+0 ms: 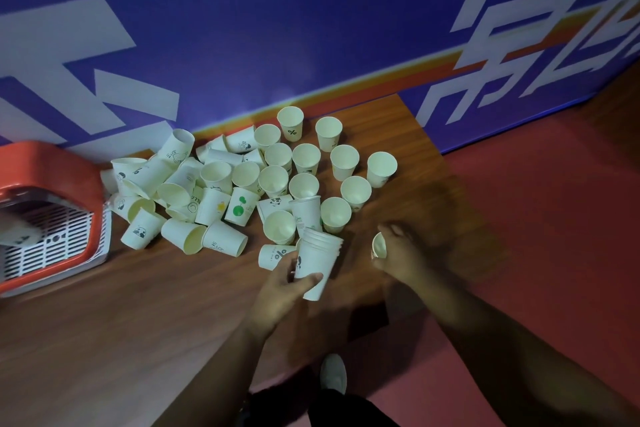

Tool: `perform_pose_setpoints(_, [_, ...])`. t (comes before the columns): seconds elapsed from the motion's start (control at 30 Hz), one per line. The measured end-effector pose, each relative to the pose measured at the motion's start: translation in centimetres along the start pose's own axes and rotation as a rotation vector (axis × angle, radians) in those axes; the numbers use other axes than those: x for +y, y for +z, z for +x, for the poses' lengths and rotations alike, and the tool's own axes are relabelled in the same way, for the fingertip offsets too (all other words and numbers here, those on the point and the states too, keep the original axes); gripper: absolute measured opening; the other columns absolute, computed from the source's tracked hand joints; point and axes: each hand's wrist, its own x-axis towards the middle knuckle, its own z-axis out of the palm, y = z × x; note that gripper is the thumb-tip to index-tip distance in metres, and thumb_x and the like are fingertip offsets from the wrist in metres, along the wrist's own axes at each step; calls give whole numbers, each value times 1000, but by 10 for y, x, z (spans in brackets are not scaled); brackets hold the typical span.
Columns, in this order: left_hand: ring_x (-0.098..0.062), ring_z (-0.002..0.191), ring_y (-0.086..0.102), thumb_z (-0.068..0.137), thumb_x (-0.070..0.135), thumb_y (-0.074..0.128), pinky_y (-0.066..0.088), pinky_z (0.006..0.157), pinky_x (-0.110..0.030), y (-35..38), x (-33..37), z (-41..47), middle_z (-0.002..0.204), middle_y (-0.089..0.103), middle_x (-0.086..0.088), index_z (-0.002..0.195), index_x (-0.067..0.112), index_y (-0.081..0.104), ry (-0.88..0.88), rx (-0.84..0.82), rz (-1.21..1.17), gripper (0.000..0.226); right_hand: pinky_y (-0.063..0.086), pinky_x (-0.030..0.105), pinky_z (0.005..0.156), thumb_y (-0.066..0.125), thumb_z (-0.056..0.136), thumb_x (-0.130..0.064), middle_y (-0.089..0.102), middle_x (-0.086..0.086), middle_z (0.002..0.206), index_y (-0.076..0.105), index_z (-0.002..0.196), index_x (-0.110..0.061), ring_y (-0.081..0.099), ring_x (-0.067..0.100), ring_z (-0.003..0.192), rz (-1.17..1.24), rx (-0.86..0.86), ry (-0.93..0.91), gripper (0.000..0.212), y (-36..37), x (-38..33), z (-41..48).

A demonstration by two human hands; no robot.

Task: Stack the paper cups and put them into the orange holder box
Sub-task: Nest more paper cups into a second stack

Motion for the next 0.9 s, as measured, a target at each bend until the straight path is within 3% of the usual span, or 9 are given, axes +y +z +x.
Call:
perform_pose_setpoints(0.17, [-4, 102, 62, 82, 19, 82, 49, 75, -15, -7, 1, 8, 114, 62, 11, 126, 30, 53, -13, 20, 173, 54, 48, 30, 80, 79, 77, -40, 62, 2, 116, 49, 127, -15, 61, 21, 106, 538, 177, 114, 63, -27, -19, 1])
perform_pose_setpoints(0.27, [-1, 108, 59, 76, 16, 86, 45, 74, -8, -11, 5, 17, 115, 61, 14, 124, 35, 52, 15, 32, 258, 61, 55, 31, 82, 79, 78, -42, 66, -7, 109, 59, 113, -22, 64, 11, 102, 807, 179, 5, 45, -61, -38, 2])
perform_pose_setpoints(0.33, [10, 100, 59, 76, 12, 85, 45, 73, -5, -11, 12, 20, 110, 61, 18, 121, 38, 52, 38, 34, 280, 62, 55, 30, 87, 78, 79, -41, 68, -9, 109, 63, 112, -23, 65, 7, 104, 880, 93, -93, 41, -78, -52, 1])
perform_pose_setpoints(0.4, [11, 97, 61, 75, 14, 87, 46, 76, -5, -13, 20, 26, 109, 63, 18, 122, 34, 56, 83, 32, 268, 60, 52, 16, 82, 77, 81, -40, 66, -16, 107, 63, 112, -26, 63, 1, 102, 844, -4, -149, 37, -89, -67, -2])
perform_pose_setpoints(0.47, [7, 104, 61, 67, 31, 88, 47, 81, -6, -15, 28, 29, 109, 68, 18, 121, 40, 57, 135, 36, 280, 63, 48, 10, 73, 76, 82, -38, 62, -21, 109, 62, 120, -28, 60, -3, 101, 795, -86, -183, 41, -95, -79, -6])
perform_pose_setpoints(0.57, [8, 110, 59, 66, 38, 87, 45, 88, -7, -19, 38, 34, 113, 66, 28, 121, 46, 57, 160, 6, 294, 63, 48, 13, 80, 77, 81, -35, 61, -20, 117, 59, 127, -32, 58, -1, 110, 804, -194, -232, 50, -87, -90, -6])
perform_pose_setpoints(0.67, [4, 110, 61, 68, 33, 86, 48, 93, -19, -19, 44, 43, 114, 69, 17, 123, 40, 59, 160, 1, 280, 62, 48, 14, 86, 74, 85, -36, 58, -29, 117, 56, 125, -39, 56, -6, 111, 808, -258, -276, 45, -84, -99, -1])
perform_pose_setpoints(0.8, [-4, 109, 63, 73, 33, 88, 53, 84, -19, -28, 62, 62, 114, 67, 16, 126, 35, 58, 142, 58, 255, 61, 49, 22, 92, 64, 91, -42, 64, -13, 119, 62, 124, -22, 59, 4, 111, 772, -27, -196, 39, -94, -94, 36])
perform_pose_setpoints(0.9, [-8, 108, 64, 70, 44, 86, 58, 85, -32, -38, 70, 76, 119, 66, 13, 130, 36, 56, 119, 139, 233, 68, 49, 28, 89, 70, 87, -32, 60, -5, 115, 62, 116, -17, 59, 12, 105, 430, 126, -181, 34, -92, -67, 75])
